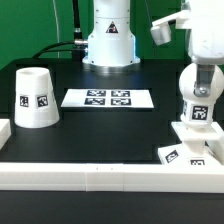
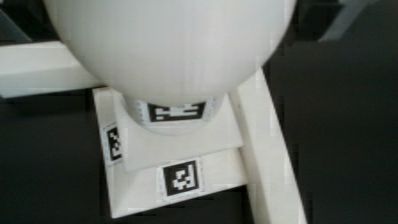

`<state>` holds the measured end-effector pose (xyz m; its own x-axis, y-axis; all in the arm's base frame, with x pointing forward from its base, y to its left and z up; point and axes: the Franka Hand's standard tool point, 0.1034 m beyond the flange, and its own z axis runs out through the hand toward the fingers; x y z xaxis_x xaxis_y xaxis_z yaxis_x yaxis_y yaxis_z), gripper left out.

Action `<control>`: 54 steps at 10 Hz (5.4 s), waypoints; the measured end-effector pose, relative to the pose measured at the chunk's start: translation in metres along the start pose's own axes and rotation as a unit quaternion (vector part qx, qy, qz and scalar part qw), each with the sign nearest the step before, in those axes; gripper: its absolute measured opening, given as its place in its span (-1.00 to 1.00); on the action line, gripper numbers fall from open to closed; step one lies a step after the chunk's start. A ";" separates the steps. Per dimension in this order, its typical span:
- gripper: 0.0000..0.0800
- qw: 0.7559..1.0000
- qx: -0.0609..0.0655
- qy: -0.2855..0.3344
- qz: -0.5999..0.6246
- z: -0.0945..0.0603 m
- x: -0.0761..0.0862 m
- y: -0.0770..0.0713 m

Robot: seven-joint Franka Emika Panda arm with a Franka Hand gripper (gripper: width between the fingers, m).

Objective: Assemble lamp

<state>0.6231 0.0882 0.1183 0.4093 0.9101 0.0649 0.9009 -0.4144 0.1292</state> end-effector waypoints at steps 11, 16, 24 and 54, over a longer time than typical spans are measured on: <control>0.45 0.893 0.019 0.028 0.449 0.001 -0.005 0.003; 0.45 0.803 0.024 0.027 0.595 0.001 -0.009 0.006; 0.45 0.571 0.050 -0.007 0.820 0.004 -0.005 0.001; 0.75 0.917 0.060 0.000 0.396 0.006 0.003 -0.001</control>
Offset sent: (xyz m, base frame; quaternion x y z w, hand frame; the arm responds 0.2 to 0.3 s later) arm 0.0000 0.0000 0.0000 0.0000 0.0000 0.1296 0.9916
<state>0.6241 0.0915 0.1125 0.9412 0.3251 0.0918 0.3316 -0.9410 -0.0673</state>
